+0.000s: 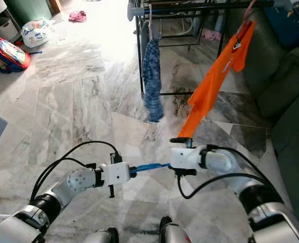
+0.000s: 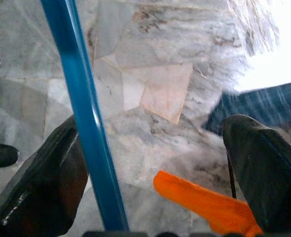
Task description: Hang hanger
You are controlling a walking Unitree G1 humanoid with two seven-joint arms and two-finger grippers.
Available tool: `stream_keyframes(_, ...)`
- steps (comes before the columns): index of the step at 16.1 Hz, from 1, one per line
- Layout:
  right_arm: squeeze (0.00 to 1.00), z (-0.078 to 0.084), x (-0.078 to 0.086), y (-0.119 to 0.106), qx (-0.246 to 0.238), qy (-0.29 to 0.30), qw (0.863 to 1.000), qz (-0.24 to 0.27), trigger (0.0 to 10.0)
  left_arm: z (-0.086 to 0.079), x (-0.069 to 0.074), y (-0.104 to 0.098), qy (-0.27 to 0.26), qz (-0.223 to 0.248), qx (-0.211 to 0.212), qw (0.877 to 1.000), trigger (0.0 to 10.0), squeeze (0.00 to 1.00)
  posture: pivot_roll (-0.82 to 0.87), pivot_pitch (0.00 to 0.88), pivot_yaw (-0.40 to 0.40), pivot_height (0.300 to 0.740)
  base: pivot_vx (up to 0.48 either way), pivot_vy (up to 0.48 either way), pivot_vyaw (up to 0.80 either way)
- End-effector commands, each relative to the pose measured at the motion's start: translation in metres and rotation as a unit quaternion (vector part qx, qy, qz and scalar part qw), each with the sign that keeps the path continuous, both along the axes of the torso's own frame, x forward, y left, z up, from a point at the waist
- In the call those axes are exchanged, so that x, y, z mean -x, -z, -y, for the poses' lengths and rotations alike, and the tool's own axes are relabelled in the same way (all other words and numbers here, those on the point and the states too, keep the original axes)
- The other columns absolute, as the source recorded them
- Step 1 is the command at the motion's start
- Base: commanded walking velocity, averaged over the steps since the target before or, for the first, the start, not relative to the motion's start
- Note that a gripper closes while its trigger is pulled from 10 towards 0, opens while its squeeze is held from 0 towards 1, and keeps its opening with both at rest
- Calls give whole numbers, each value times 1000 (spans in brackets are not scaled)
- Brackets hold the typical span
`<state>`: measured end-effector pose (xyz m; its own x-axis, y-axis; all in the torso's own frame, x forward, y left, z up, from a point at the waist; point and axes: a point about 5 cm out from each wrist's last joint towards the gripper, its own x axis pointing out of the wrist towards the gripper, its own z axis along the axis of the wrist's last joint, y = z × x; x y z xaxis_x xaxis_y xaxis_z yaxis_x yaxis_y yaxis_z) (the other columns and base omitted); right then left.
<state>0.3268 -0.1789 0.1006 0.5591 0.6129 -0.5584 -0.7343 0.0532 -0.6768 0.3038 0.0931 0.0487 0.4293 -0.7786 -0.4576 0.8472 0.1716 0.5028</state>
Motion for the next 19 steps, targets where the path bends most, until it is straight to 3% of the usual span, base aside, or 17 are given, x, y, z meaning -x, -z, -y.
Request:
stream_keyframes(1,0,-2,3,8,3,-5,1000,-16,4471,1,3,0,12,0,2,1000,10000,0,2,242,32,740,0,0,0)
stream_keyframes(2,0,-3,2,9,3,-5,1000,-19,0,2,3,0,12,1,5,1000,10000,0,4,242,32,740,0,0,0)
stream_keyframes(8,0,-4,8,17,-5,-26,994,-102,0,5,4,0,20,4,8,1000,10000,0,-2,242,28,740,0,0,0)
stream_keyframes(14,0,3,13,20,6,-40,989,-144,0,7,6,2,24,1,4,1000,10000,0,-6,246,27,740,0,0,0)
stream_keyframes(19,0,3,12,17,10,-44,988,-146,0,6,8,4,27,-3,-1,1000,10000,0,-5,248,29,740,0,0,0)
